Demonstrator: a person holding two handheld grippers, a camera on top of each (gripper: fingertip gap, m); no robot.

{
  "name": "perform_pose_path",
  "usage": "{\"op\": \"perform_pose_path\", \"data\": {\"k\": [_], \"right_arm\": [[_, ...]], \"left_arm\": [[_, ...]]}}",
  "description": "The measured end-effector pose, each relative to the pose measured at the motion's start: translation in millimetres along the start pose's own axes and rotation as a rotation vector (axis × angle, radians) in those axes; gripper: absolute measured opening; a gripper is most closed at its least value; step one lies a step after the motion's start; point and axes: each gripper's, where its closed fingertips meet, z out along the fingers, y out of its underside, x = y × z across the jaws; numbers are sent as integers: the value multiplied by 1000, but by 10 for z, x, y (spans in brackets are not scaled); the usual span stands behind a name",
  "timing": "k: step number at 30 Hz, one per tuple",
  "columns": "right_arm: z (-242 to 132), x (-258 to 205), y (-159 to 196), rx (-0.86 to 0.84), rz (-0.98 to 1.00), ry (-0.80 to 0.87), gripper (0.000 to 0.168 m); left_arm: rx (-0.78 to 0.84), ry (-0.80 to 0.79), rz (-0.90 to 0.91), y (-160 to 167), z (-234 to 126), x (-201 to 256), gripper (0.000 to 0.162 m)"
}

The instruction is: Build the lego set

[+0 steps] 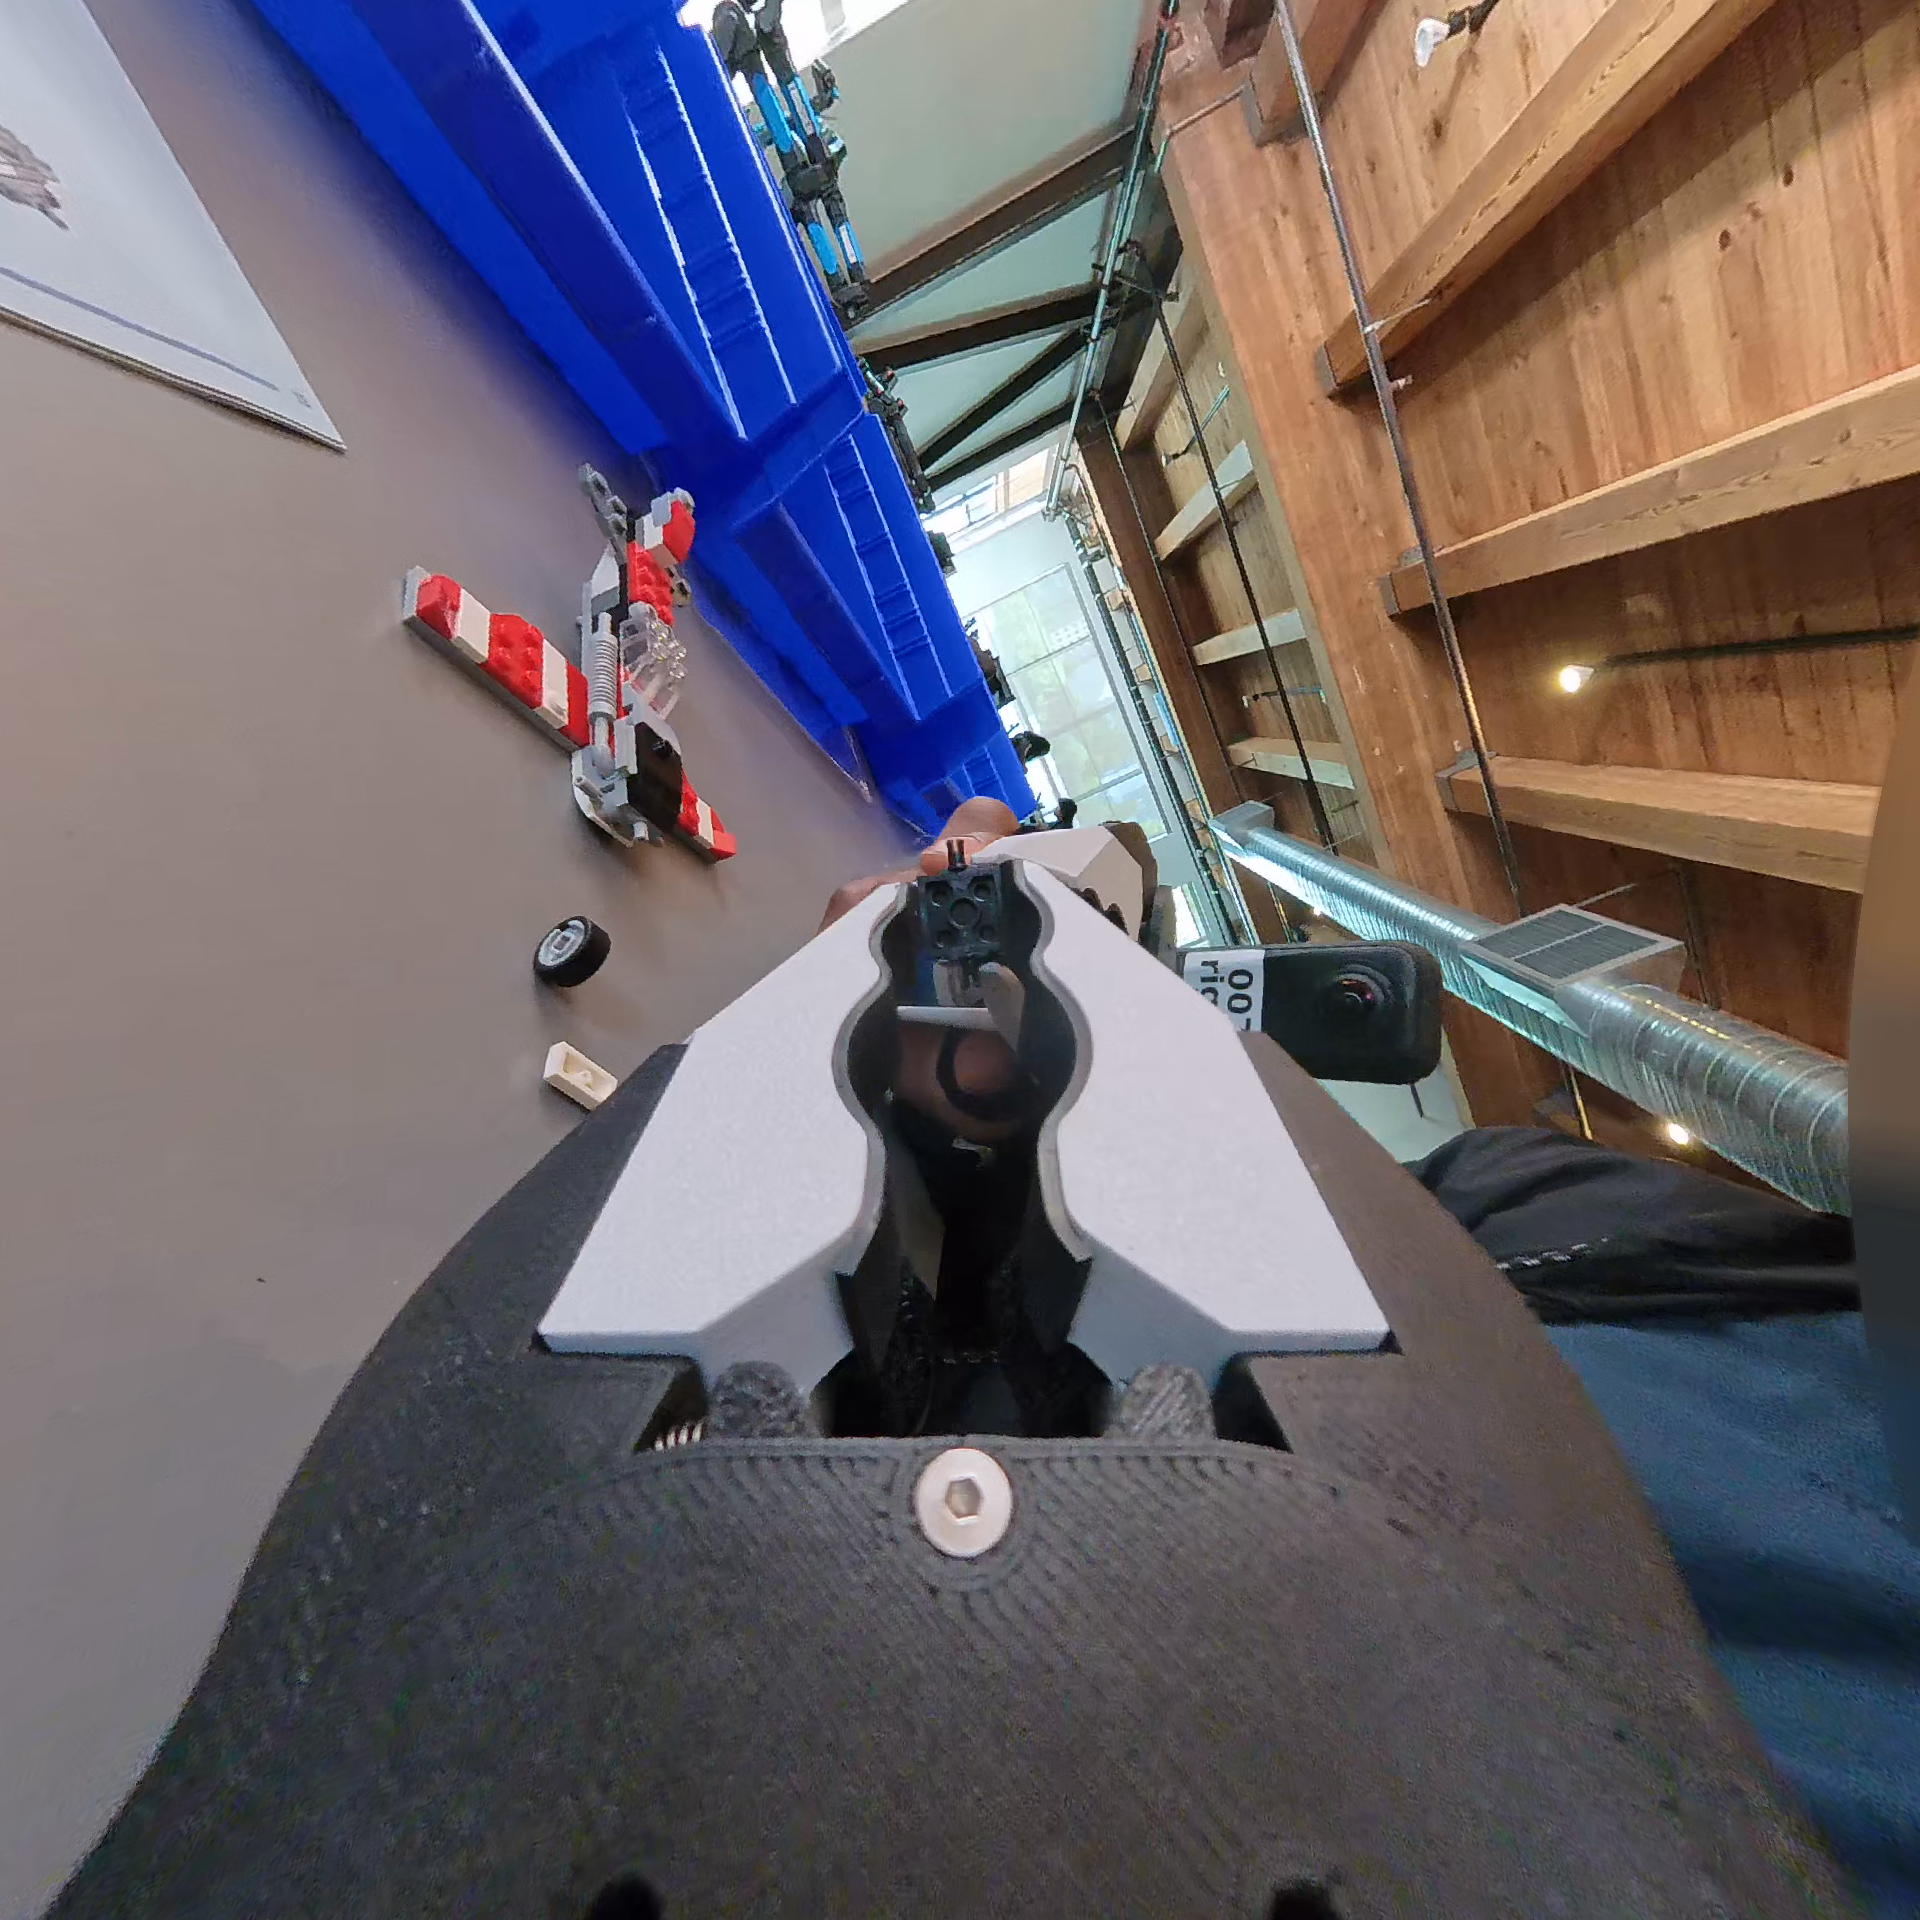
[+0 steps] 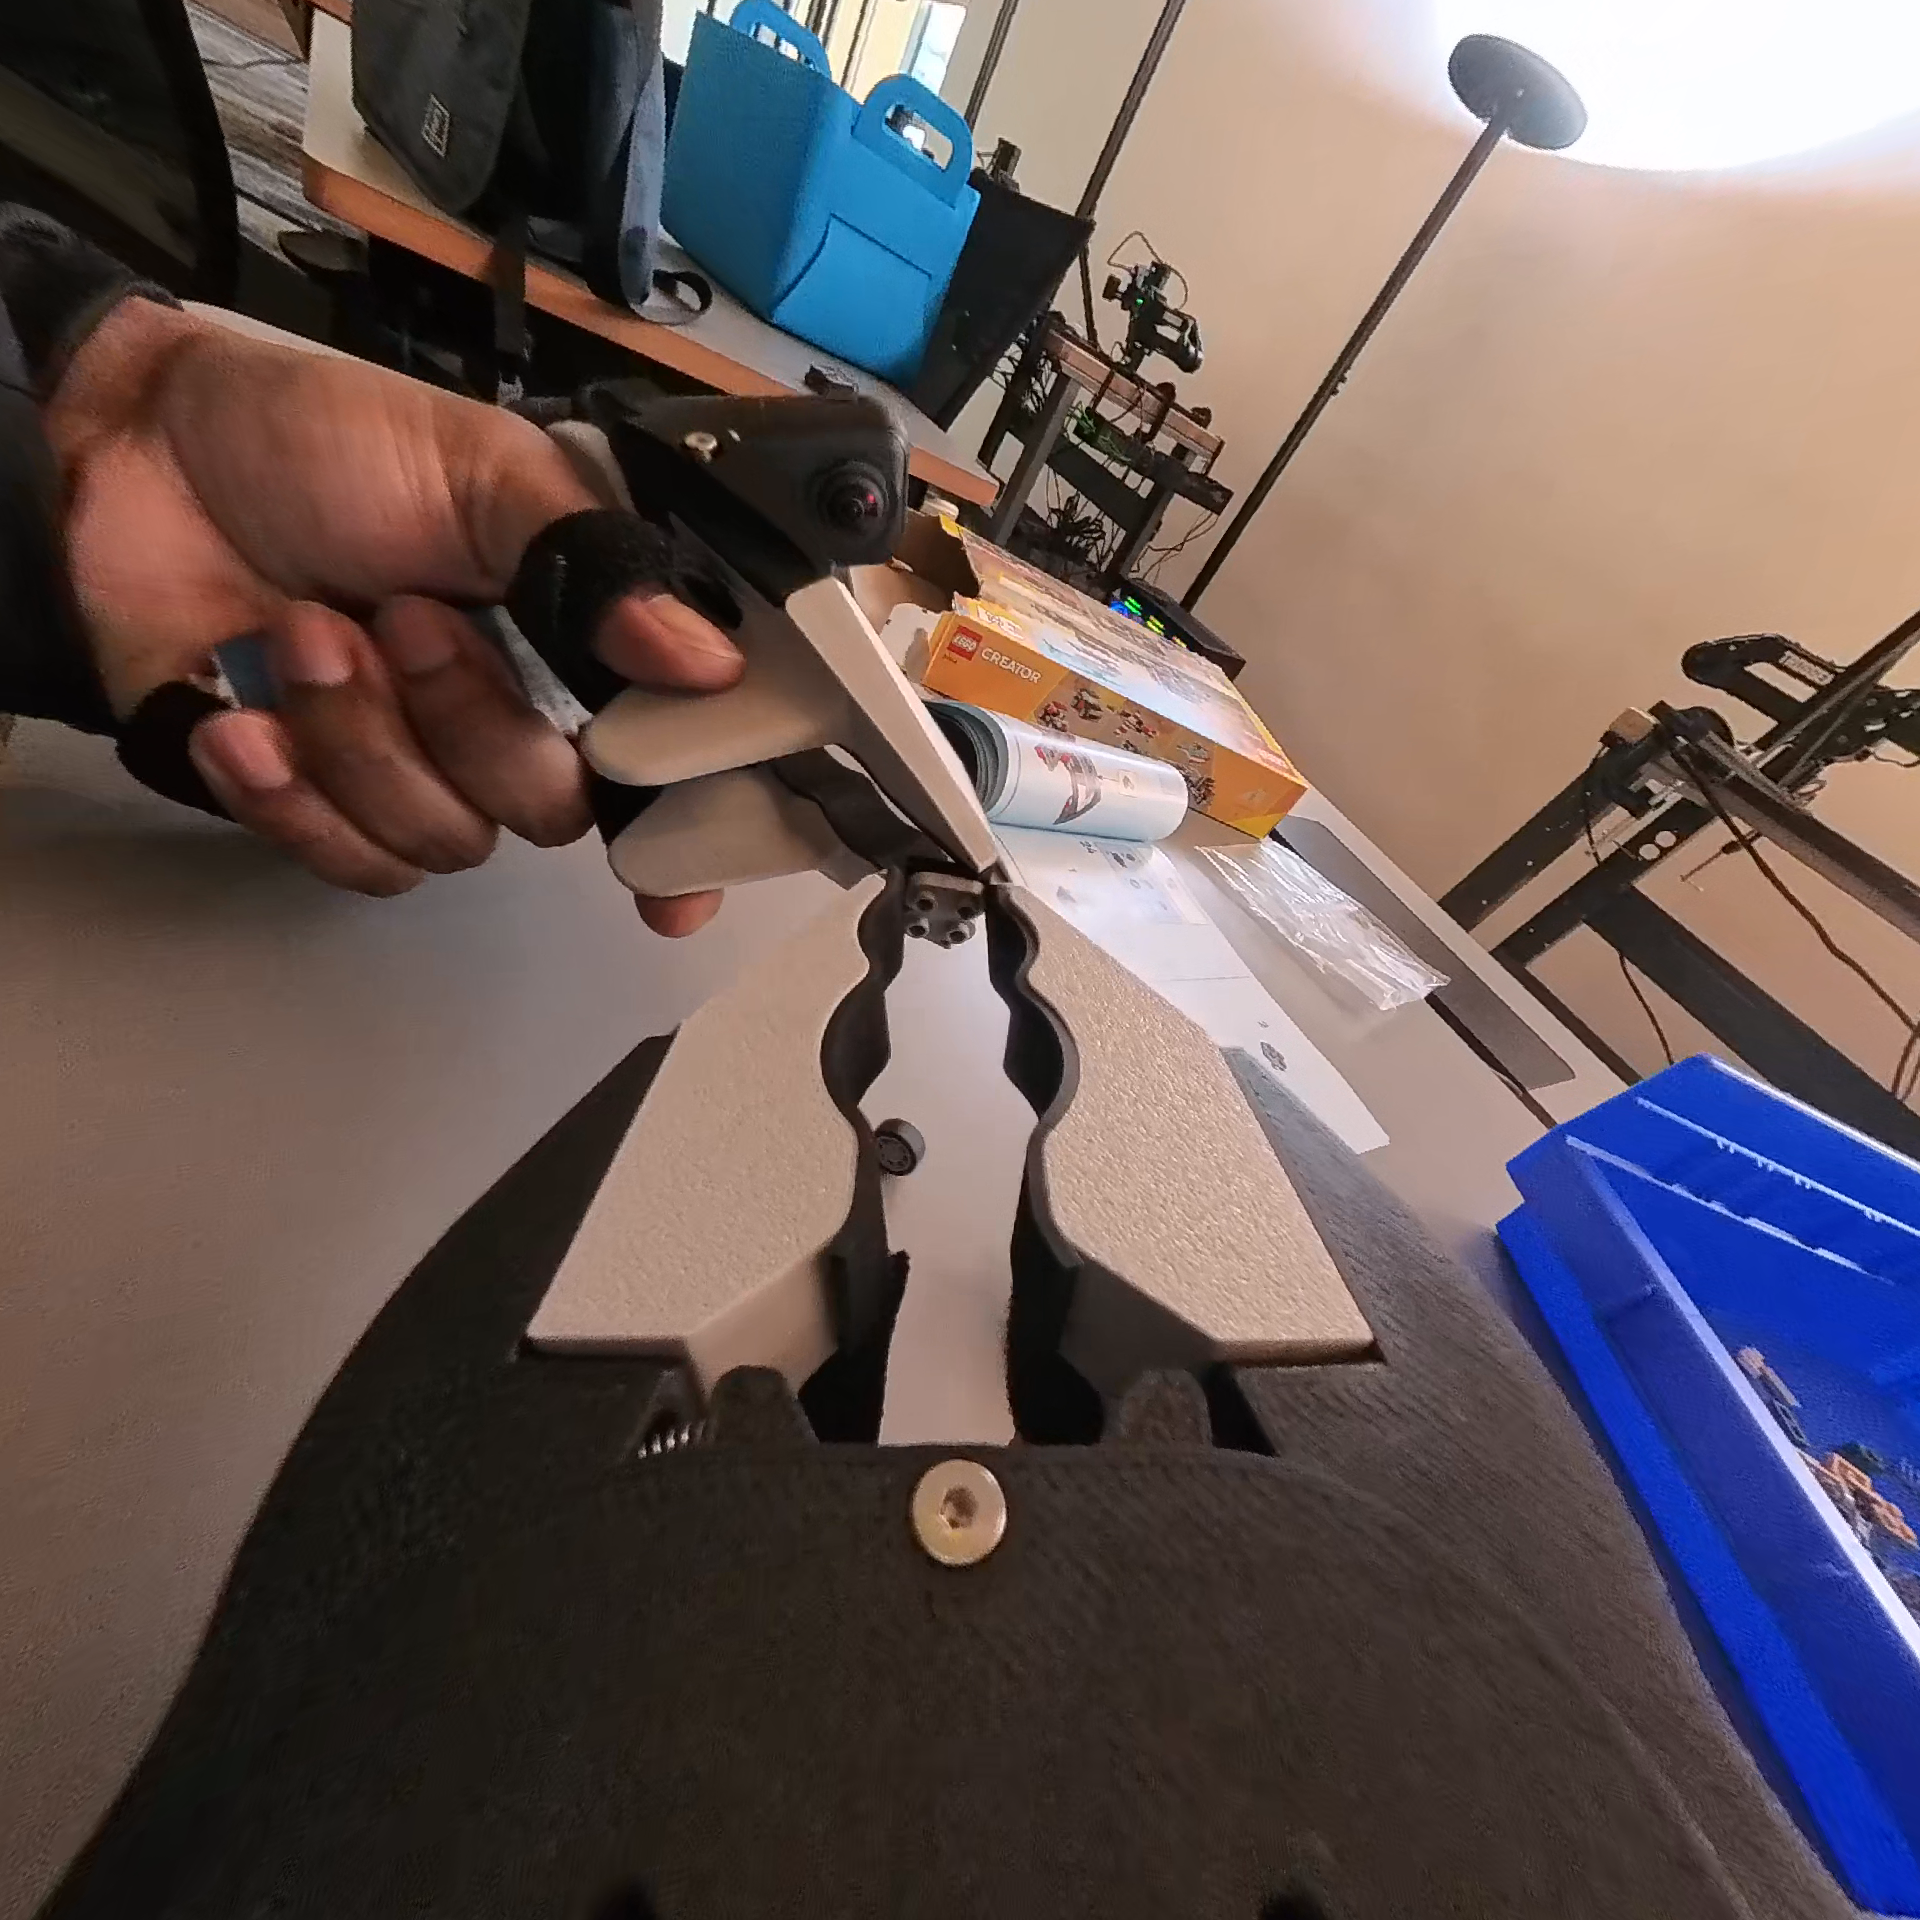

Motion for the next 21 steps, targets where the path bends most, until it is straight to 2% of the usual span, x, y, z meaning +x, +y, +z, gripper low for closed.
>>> {"op": "perform_pose_path", "data": {"k": [6,7,11,14,21], "right_arm": [[-5,33,-6,-1,11,19,16],[-25,49,-16,7,10,27,0],[-139,243,-20,67,151,45,0],[-97,205,-33,73,165,31,0],[-61,27,-124,114,175,-56,28]], "left_arm": [[31,12,-22,-43,-7,5,16],[64,6,-30,-101,-49,-17,18],[203,-5,-30,-404,-453,-84,17],[208,6,-9,-415,-454,-34,17],[62,67,81,-116,-79,130,17]]}}
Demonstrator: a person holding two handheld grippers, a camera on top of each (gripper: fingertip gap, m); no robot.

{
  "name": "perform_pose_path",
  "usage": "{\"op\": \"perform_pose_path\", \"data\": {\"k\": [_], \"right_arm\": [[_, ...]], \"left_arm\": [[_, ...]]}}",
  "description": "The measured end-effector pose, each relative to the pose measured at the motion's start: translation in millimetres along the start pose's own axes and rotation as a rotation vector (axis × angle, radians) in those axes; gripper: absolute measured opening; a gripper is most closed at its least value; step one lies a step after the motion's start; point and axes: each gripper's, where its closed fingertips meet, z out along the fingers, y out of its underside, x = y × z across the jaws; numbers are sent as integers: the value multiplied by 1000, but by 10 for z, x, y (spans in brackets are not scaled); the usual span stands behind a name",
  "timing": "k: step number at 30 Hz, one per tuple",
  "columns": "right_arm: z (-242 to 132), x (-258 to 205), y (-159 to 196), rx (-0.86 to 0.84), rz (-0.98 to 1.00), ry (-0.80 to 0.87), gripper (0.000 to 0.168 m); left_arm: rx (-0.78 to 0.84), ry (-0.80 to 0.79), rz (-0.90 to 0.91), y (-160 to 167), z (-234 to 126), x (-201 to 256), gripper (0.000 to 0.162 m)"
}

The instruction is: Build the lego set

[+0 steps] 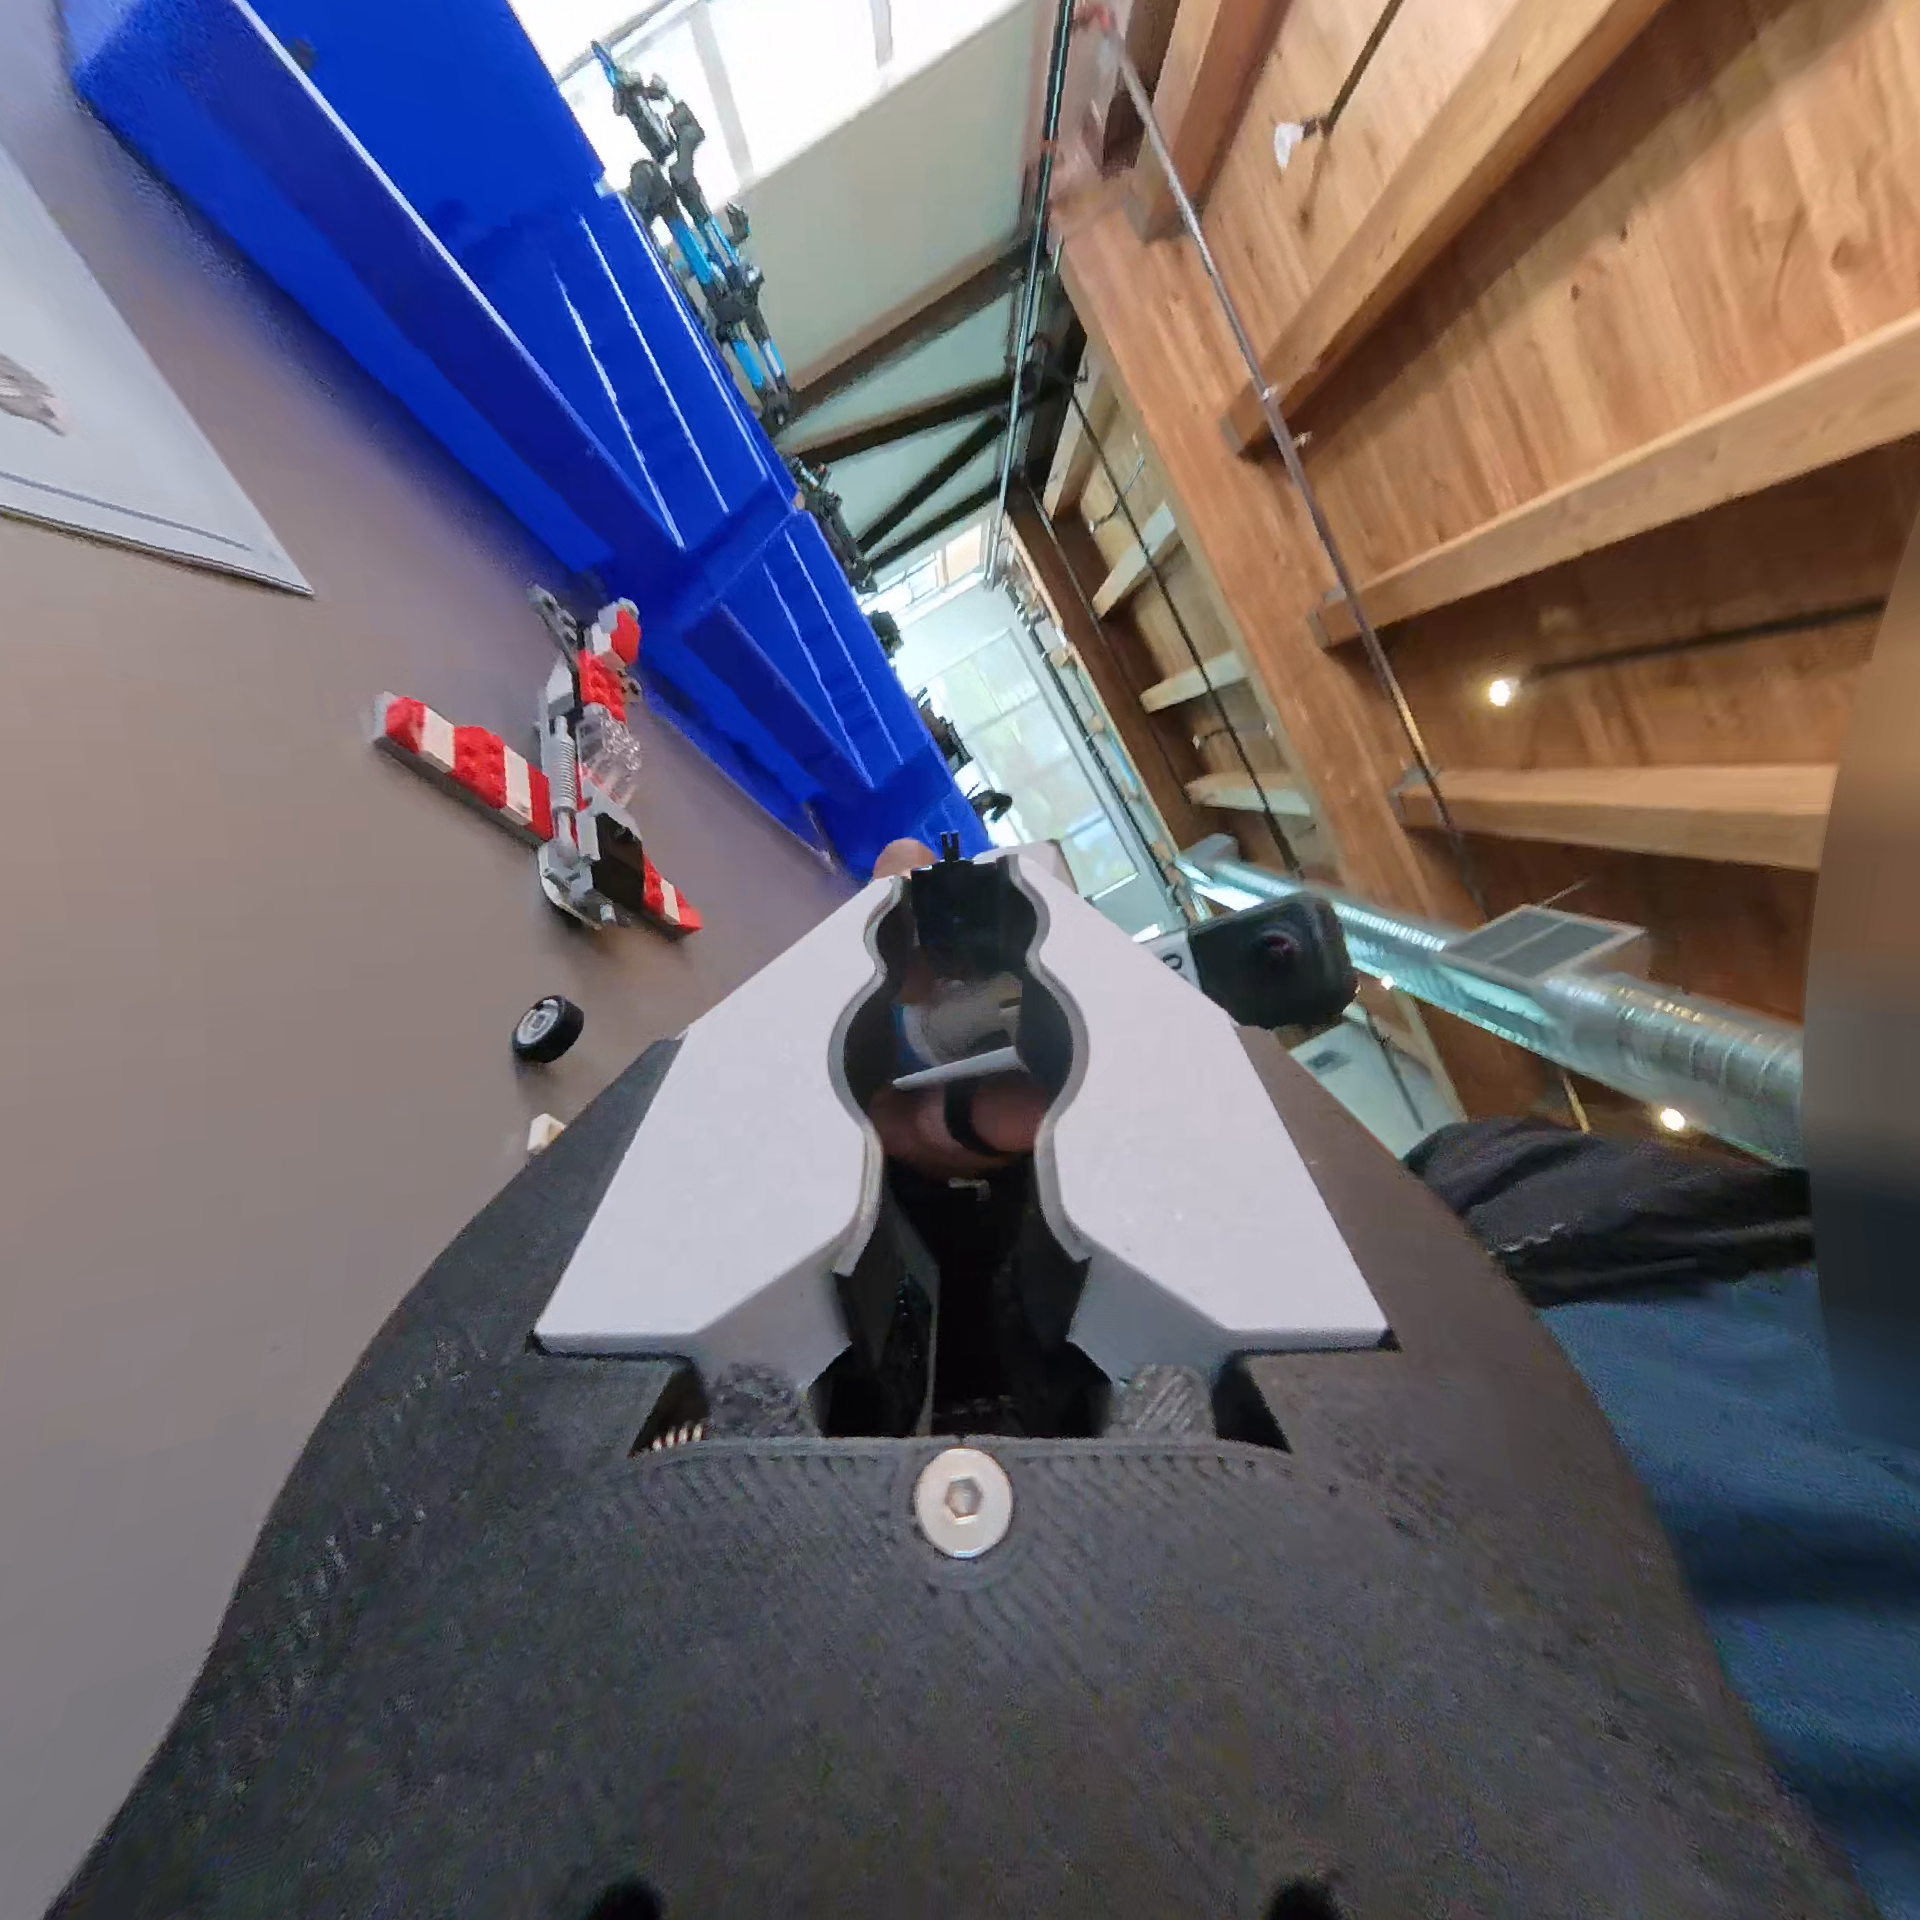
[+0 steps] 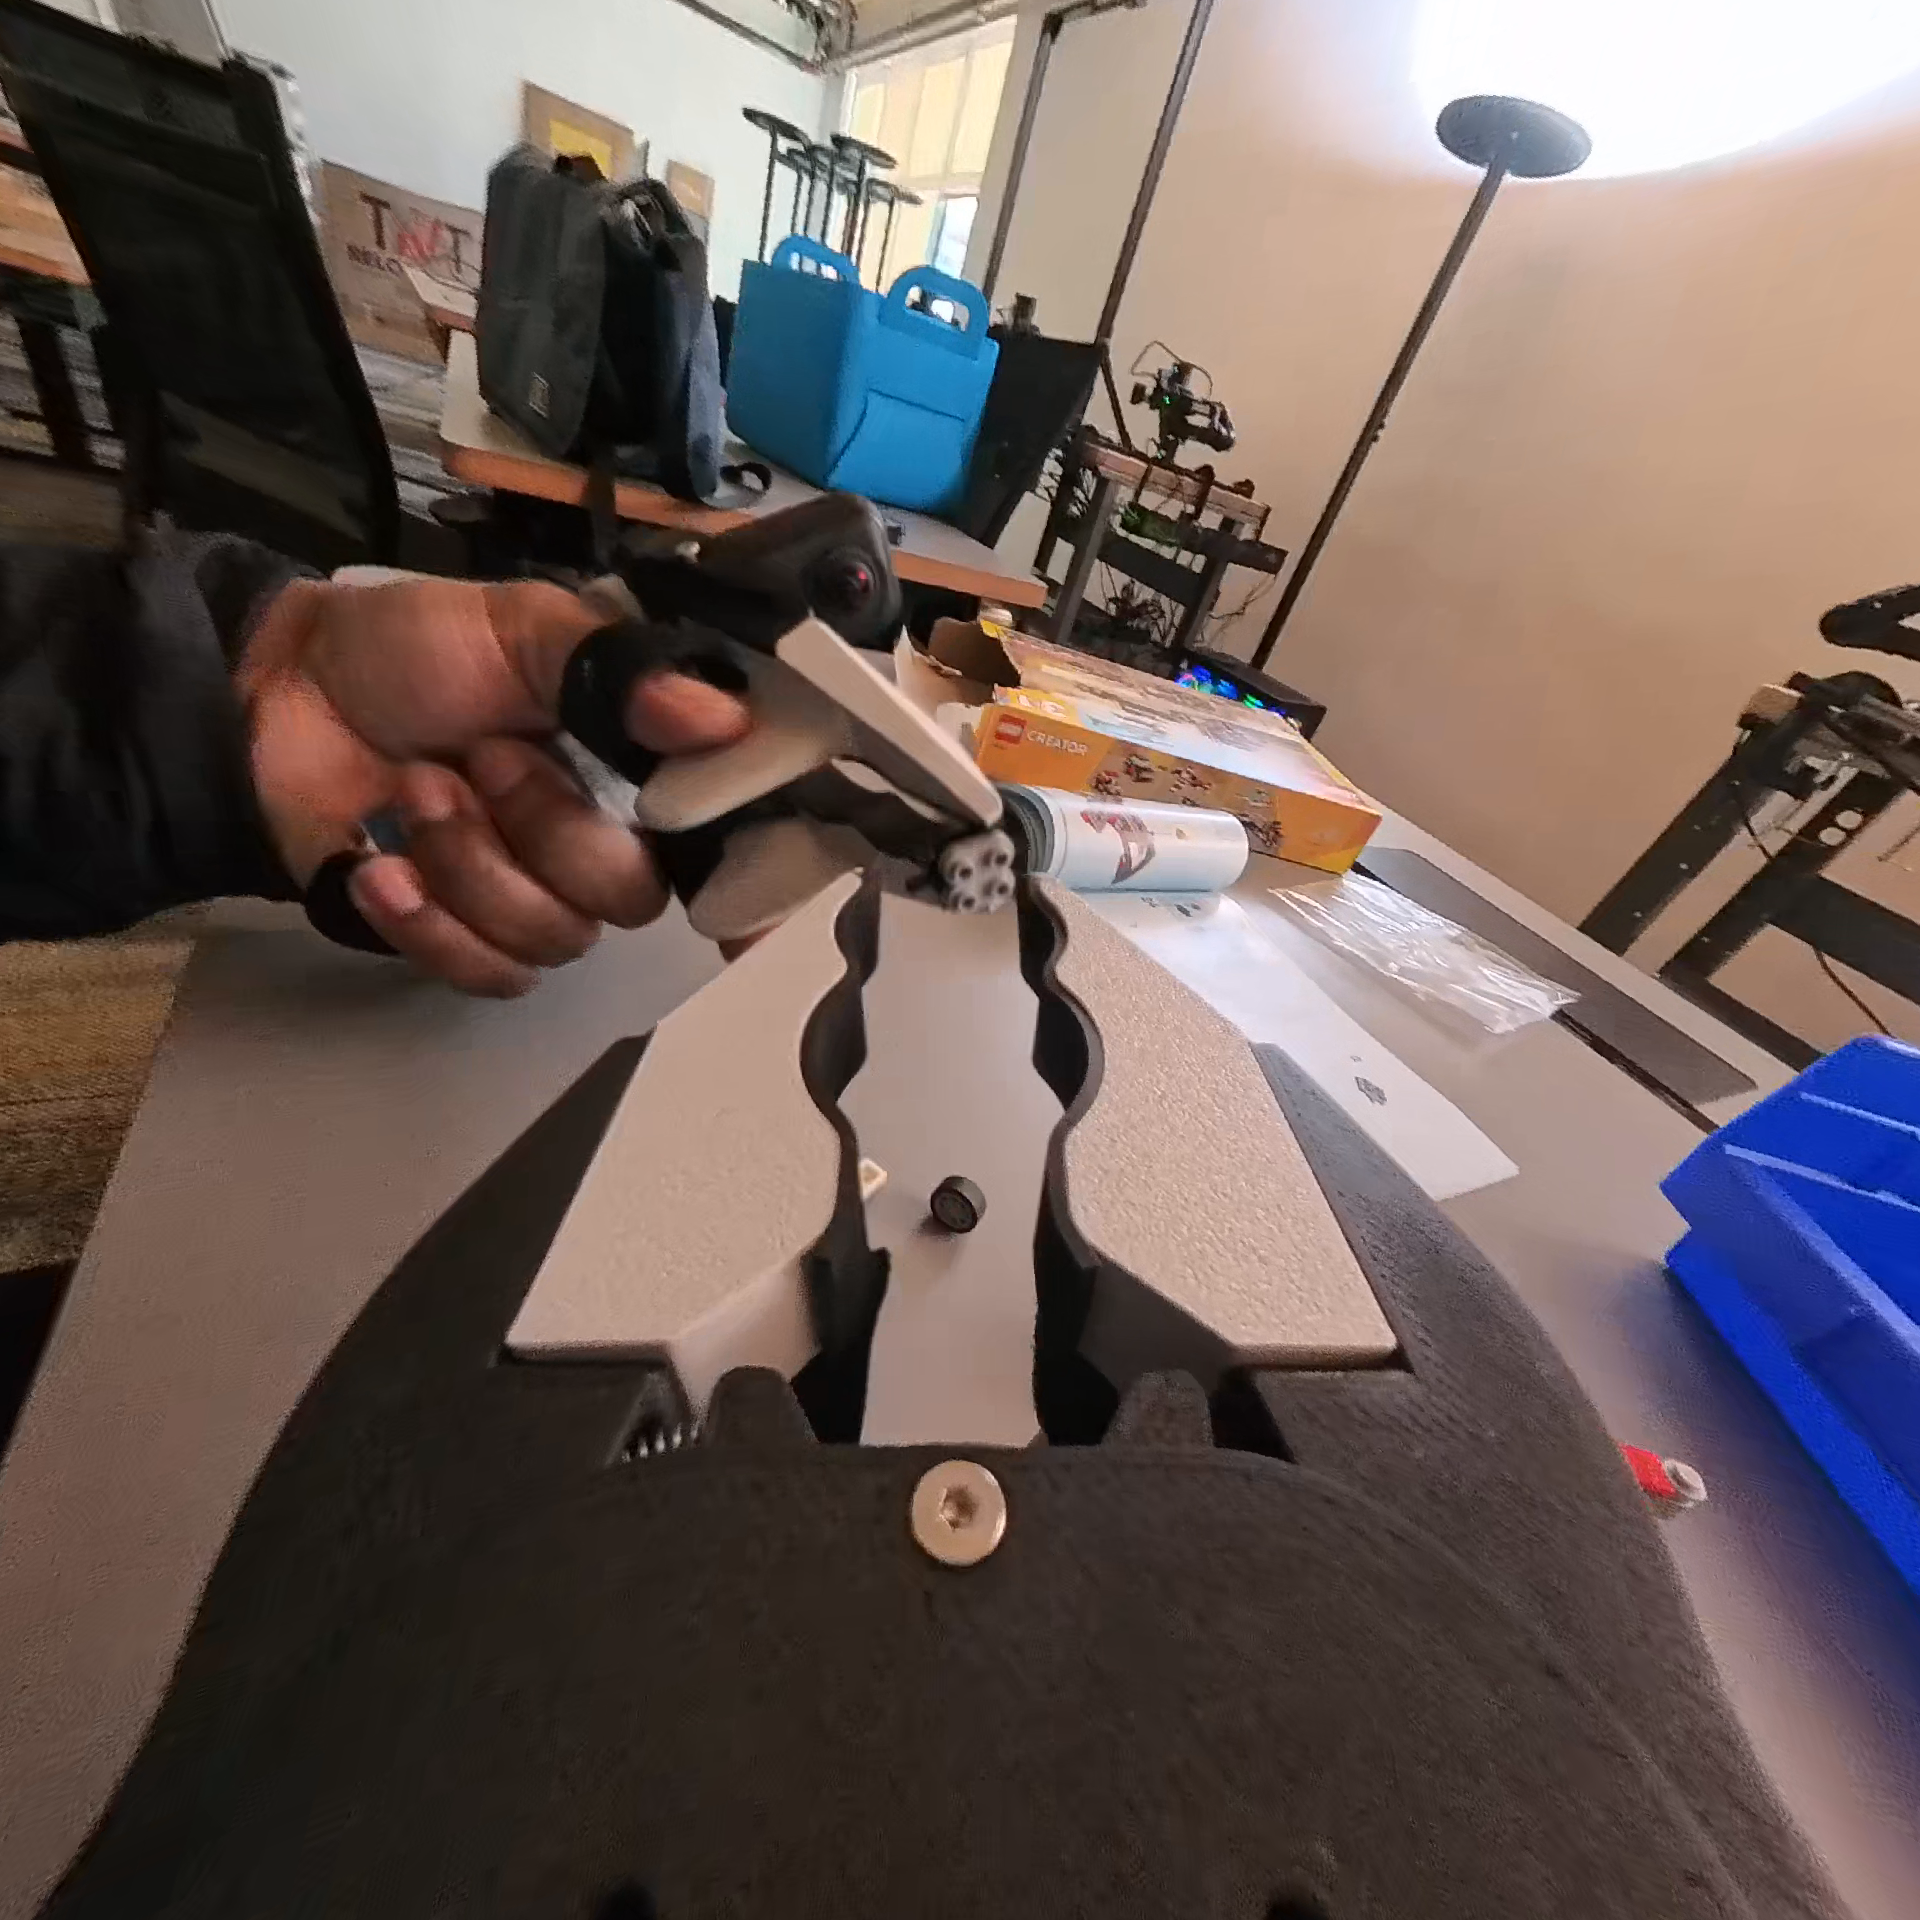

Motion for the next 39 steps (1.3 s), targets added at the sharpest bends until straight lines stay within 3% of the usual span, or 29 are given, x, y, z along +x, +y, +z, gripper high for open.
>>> {"op": "perform_pose_path", "data": {"k": [11,20,24,30,34,39], "right_arm": [[-35,14,-45,28,1,3,26],[-87,73,-97,73,103,-23,25],[-125,165,-148,127,278,-53,28],[-183,256,-329,219,816,-221,37],[-109,180,-257,82,925,-246,38],[-135,148,-266,71,1067,-303,38]], "left_arm": [[-74,-15,180,126,96,113,17],[-37,-108,478,3,34,167,17],[-25,-139,680,-27,19,259,18],[-29,-201,999,25,72,361,18],[-4,-230,1168,44,121,424,18],[72,-208,1218,-8,127,540,18]]}}
